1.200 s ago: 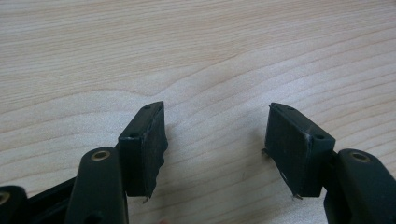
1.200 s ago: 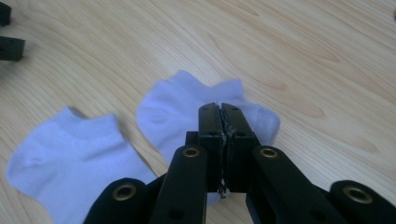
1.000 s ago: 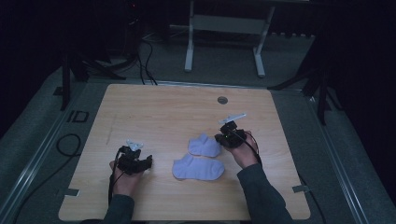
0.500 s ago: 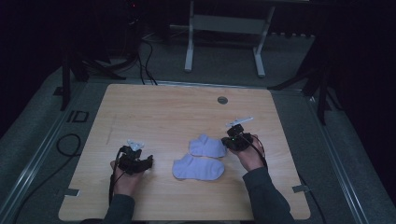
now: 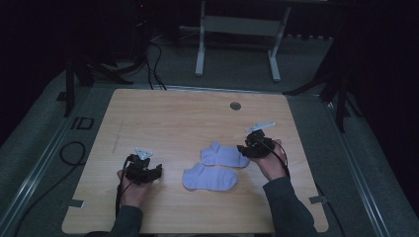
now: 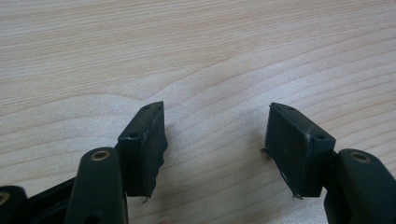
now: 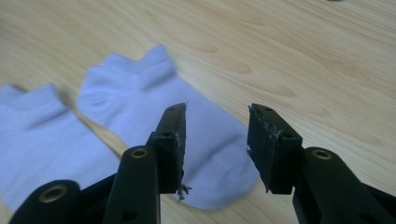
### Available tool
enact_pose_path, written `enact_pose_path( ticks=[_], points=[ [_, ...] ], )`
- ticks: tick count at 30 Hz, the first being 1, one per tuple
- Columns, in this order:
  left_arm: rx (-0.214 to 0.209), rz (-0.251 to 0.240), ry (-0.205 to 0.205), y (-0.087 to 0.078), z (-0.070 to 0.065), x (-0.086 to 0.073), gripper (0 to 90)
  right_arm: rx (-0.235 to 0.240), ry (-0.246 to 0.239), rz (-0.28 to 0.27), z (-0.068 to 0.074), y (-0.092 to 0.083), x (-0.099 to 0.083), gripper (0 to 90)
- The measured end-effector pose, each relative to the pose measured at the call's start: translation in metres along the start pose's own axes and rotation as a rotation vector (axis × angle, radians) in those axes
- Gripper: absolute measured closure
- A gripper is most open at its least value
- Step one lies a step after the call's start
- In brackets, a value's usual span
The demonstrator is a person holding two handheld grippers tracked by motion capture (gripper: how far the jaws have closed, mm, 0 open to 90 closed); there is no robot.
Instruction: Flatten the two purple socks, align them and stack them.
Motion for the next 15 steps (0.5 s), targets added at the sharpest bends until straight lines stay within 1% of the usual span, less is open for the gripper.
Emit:
enact_pose_path(
  ticks=[1,2,3,4,8,10,13,15],
  points=[
    [0.0,-0.001,0.0,0.0,0.0,0.0,38.4,0.007,-0.012,-0.005,0.003,0.001,0.001,57.3],
    [0.0,-0.001,0.0,0.0,0.0,0.0,38.4,0.007,-0.012,-0.005,0.003,0.001,0.001,57.3],
    [-0.001,0.001,0.001,0.0,0.0,0.0,38.4,0.016,-0.022,-0.007,0.007,0.003,0.003,57.7],
    [-0.001,0.001,0.002,0.0,0.0,0.0,38.4,0.033,-0.056,-0.013,0.017,0.007,0.005,58.0],
    [-0.003,0.002,0.003,0.0,-0.001,0.0,38.4,0.065,-0.126,-0.013,0.037,0.018,0.009,57.5],
    [-0.003,0.002,0.004,0.0,-0.001,0.0,38.4,0.08,-0.145,-0.004,0.045,0.024,0.012,57.1],
    [-0.004,0.002,0.005,0.0,-0.001,0.0,38.4,0.1,-0.173,-0.006,0.055,0.032,0.017,56.5],
    [-0.005,0.002,0.006,0.0,-0.001,0.0,38.4,0.111,-0.188,0.002,0.061,0.039,0.019,56.1]
  ],
)
Point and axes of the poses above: each handheld gripper's, and its own axes: y roughly forward along the jaws, x roughly out of its top, z roughly to its left, the point moved 3 cm from there along y, roughly forward along the jaws, and after that the axes turned 12 degrees about -x, right-handed, at the moved point
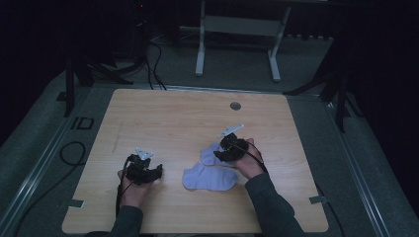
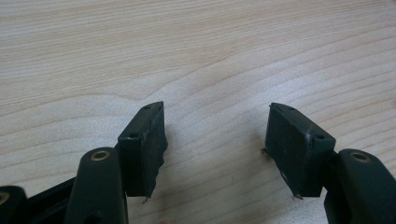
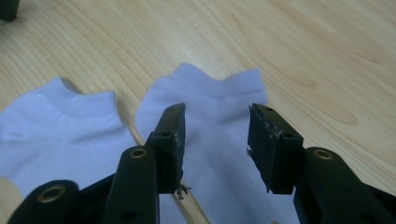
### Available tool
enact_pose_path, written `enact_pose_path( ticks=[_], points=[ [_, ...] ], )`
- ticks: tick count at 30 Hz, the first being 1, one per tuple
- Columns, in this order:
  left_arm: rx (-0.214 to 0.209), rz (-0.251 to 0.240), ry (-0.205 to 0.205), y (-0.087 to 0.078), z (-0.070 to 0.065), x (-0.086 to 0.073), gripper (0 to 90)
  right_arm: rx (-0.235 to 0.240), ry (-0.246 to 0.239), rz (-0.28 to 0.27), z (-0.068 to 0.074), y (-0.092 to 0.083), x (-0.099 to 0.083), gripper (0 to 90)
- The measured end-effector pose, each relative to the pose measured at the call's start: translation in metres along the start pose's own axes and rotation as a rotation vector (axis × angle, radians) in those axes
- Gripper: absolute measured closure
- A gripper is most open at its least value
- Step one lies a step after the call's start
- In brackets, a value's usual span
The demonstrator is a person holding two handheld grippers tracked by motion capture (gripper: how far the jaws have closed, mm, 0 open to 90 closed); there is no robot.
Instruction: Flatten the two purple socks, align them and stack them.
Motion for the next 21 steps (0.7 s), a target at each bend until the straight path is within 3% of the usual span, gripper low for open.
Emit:
enact_pose_path(
  ticks=[5,11,16,21],
  points=[
    [-0.001,0.002,0.003,0.0,0.0,0.0,38.4,0.028,-0.025,0.023,0.008,0.02,0.004,55.2],
    [-0.001,0.002,0.003,0.0,0.0,0.0,38.3,0.037,-0.002,0.092,0.007,0.042,-0.002,50.7],
    [-0.001,0.001,0.003,0.0,0.0,0.0,38.3,0.051,-0.008,0.077,0.007,0.042,-0.003,49.6],
    [0.0,0.001,0.003,0.0,0.0,0.0,38.3,0.036,-0.008,0.077,0.007,0.042,-0.003,53.3]
  ],
)
Point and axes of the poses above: each handheld gripper's, and its own axes: y roughly forward along the jaws, x roughly out of its top, z roughly to its left, the point moved 3 cm from there along y, roughly forward along the jaws, and after that the axes turned 12 degrees about -x, right-handed, at the moved point
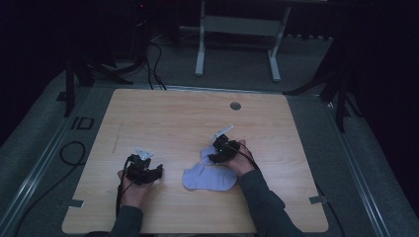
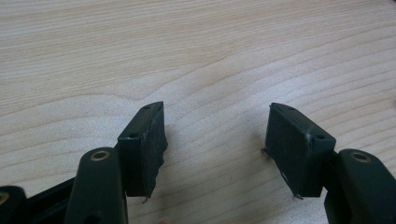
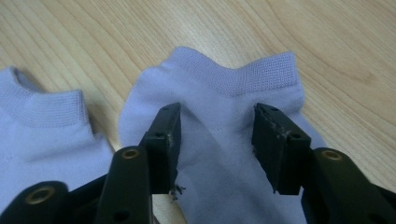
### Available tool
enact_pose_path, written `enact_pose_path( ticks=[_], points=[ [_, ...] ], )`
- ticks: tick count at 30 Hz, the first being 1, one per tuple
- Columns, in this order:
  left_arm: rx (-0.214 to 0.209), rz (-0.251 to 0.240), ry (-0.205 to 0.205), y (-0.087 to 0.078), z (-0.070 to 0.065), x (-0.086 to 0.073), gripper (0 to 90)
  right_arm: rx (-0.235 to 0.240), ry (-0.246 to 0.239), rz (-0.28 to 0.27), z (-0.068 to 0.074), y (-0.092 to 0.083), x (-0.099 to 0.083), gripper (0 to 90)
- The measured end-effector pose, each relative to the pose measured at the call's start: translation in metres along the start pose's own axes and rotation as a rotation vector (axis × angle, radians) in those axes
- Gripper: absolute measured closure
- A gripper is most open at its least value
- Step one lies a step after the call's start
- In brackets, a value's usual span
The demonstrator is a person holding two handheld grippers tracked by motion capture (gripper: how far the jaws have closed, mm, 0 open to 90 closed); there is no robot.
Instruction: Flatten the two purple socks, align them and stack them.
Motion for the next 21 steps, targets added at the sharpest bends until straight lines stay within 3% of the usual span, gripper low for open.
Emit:
enact_pose_path(
  ticks=[21],
  points=[
    [0.0,-0.001,0.0,0.0001,-0.0001,0.0,38.2,-0.011,0.027,-0.009,0.0005,-0.0003,0.0007,79.7]
  ],
)
Point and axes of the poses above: each handheld gripper's, and its own axes: y roughly forward along the jaws, x roughly out of its top, z roughly to its left, the point moved 3 cm from there along y, roughly forward along the jaws, and after that the axes turned 12 degrees about -x, right-handed, at the moved point
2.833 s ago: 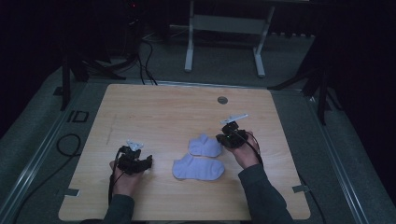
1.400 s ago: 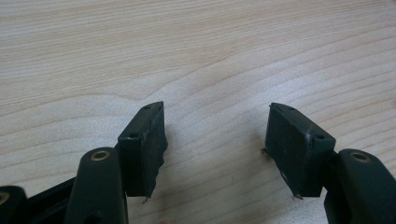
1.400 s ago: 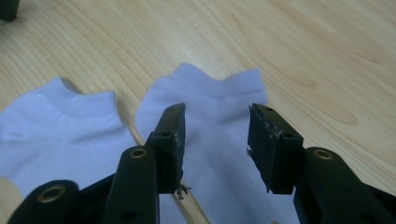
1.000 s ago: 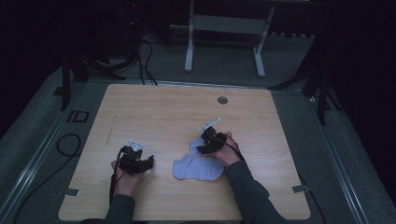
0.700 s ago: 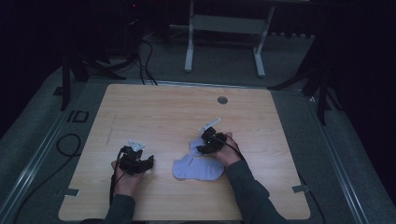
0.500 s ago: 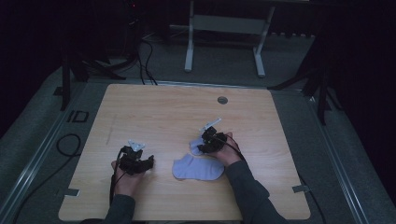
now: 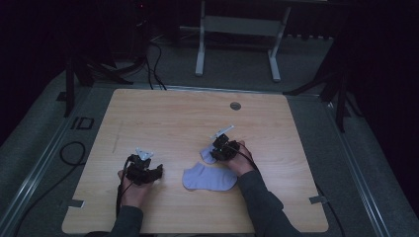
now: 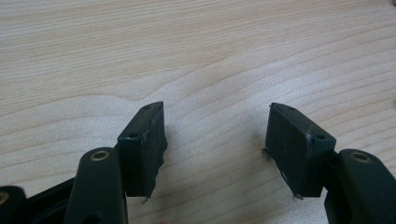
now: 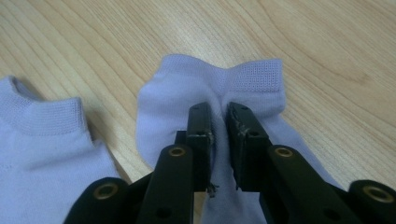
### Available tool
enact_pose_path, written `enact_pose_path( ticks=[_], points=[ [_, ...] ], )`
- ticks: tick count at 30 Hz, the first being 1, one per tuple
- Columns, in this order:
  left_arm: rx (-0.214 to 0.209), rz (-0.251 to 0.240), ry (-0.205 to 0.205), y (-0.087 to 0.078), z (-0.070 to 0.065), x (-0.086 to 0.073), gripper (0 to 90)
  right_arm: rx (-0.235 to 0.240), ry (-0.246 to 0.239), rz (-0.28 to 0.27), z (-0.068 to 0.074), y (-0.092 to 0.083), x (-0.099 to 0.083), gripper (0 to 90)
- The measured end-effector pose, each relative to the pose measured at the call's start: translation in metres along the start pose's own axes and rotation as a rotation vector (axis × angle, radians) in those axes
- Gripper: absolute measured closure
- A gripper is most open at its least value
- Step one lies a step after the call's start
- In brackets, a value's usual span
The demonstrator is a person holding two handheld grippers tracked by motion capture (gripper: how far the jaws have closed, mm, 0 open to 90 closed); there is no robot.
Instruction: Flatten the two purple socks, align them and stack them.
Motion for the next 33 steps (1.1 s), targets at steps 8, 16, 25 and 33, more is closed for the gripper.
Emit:
enact_pose_path(
  ticks=[8,16,25,33],
  points=[
    [0.0,0.0,0.001,0.0,0.0,0.0,38.2,-0.009,0.015,-0.004,0.001,0.0,0.0,84.7],
    [-0.001,0.0,0.002,0.0,0.0,0.0,38.2,-0.003,0.027,-0.008,0.001,0.0,0.0,85.5],
    [-0.002,0.002,0.002,0.0,-0.001,0.0,38.1,-0.001,0.043,-0.041,-0.004,-0.013,0.0,85.7],
    [-0.002,-0.001,0.002,0.0,-0.001,0.0,38.1,0.002,0.072,-0.088,-0.015,-0.034,0.001,85.7]
  ],
)
Point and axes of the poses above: each handheld gripper's, and its own axes: y roughly forward along the jaws, x roughly out of its top, z roughly to its left, the point moved 3 cm from there along y, roughly forward along the jaws, and after that the axes turned 12 degrees about -x, right-handed, at the moved point
